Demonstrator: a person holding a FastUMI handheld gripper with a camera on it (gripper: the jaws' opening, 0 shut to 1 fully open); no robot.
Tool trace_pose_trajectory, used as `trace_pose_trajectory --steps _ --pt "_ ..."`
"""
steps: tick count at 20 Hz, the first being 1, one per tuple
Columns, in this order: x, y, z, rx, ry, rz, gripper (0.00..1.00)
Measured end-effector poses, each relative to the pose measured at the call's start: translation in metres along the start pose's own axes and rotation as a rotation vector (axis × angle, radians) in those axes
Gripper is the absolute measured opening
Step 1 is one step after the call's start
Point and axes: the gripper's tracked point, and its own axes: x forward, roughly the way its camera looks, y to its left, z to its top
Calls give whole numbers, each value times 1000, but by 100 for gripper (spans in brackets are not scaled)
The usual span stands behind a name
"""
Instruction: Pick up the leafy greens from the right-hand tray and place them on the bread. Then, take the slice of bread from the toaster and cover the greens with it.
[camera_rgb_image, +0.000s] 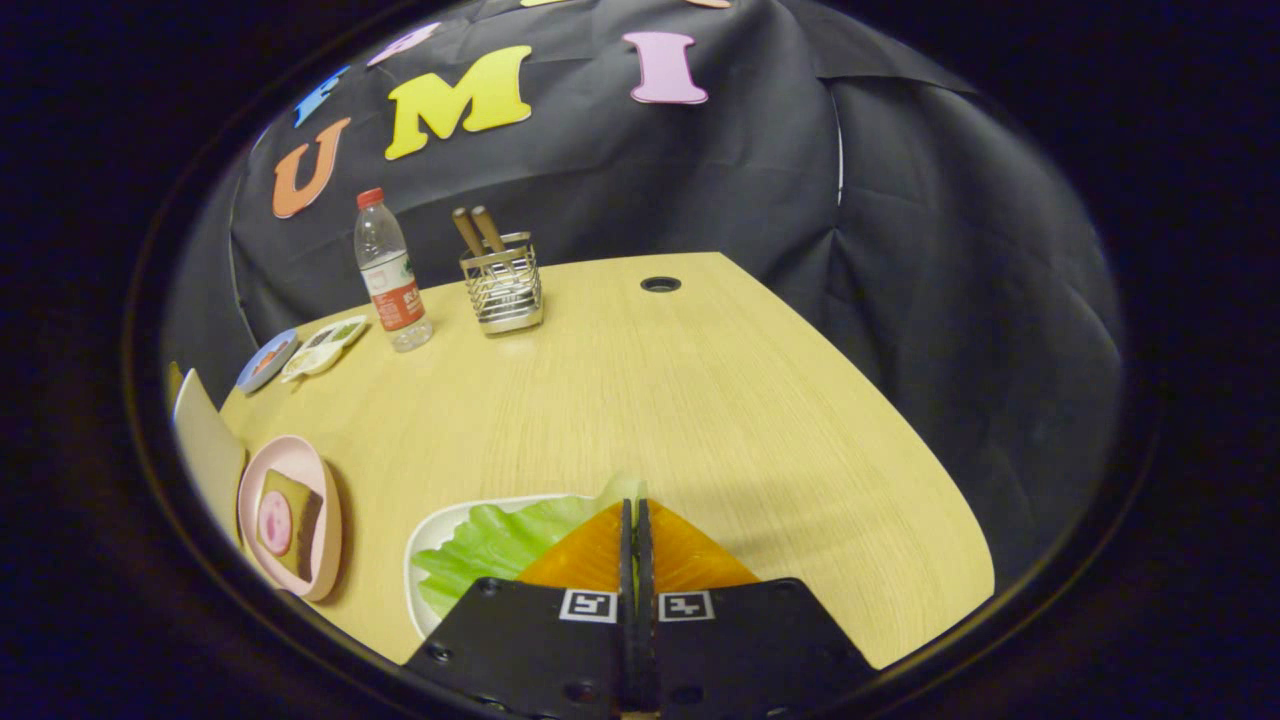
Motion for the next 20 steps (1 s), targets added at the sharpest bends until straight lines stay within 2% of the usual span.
trace_pose_trajectory --steps 10,20 --pt "-63 9 27 -14 -101 -52 0" --pt "-131 39 54 -46 -200 -7 0"
